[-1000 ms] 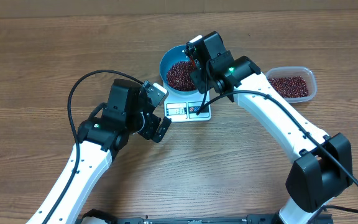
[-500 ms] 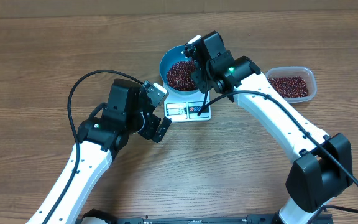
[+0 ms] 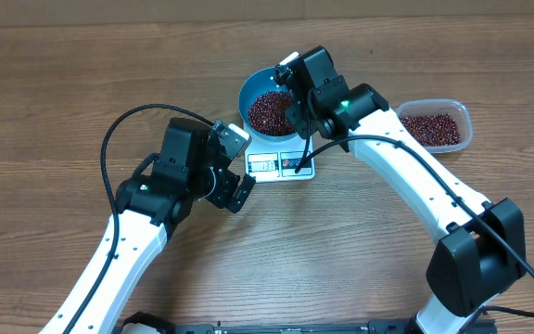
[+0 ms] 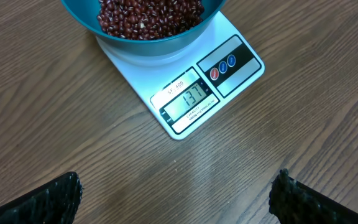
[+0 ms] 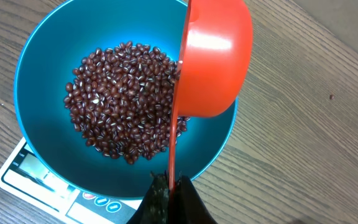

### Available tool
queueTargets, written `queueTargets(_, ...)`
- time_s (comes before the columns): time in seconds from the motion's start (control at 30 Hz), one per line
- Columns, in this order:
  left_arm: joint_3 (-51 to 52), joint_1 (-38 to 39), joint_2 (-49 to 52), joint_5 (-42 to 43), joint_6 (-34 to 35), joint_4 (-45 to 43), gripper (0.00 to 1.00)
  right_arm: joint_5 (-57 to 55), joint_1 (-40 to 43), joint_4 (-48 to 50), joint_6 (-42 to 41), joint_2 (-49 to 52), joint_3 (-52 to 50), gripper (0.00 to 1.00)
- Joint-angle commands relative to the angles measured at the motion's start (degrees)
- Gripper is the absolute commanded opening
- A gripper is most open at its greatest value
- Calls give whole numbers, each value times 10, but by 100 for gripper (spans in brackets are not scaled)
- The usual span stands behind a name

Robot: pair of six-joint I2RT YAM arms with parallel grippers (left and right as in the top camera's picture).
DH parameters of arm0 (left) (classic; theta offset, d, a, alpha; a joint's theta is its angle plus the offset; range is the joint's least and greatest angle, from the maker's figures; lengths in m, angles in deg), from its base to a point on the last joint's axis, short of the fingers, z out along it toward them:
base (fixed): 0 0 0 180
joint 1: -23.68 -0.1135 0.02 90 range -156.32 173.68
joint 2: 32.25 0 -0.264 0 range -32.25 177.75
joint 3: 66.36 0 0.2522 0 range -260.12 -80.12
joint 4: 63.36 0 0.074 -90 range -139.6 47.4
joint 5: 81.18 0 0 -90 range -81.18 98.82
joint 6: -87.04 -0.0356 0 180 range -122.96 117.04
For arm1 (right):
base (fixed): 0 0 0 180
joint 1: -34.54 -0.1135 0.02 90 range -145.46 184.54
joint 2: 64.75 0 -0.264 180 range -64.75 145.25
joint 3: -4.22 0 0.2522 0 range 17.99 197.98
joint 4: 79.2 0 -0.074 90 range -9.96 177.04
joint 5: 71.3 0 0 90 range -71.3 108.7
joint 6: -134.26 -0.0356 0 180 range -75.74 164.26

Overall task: Scoop item into bowl and weigh 150g on scale
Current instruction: 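Tilt the scoop to pour beans into the blue bowl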

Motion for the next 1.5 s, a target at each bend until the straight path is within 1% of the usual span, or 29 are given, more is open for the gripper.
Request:
queueTargets(0.0,2,-2,3,-4,7,0,100,-7,-5,4,3,-16,19,4)
queueTargets(0.43,2,-2,3,-4,7,0,99,-6,-5,6,35,-16,19,4)
queueTargets(0.83,2,-2,3,-4,7,0,100,-12,-6,18,95,-16,19,4)
queueTargets(1.1,2,-2,3,-4,7,0,100,-19,-6,26,93,-16,19,4)
queueTargets(1.23,2,-2,3,-4,7,0,100,-17,-5,29,65,-26,20,4)
queueTargets(1.33,2,-2,3,-4,7,0,99,-10,4,30,28,-44,20,4)
queueTargets(1.47,2,-2,3,-4,7,0,100,47,36,14,6,-78,20,4)
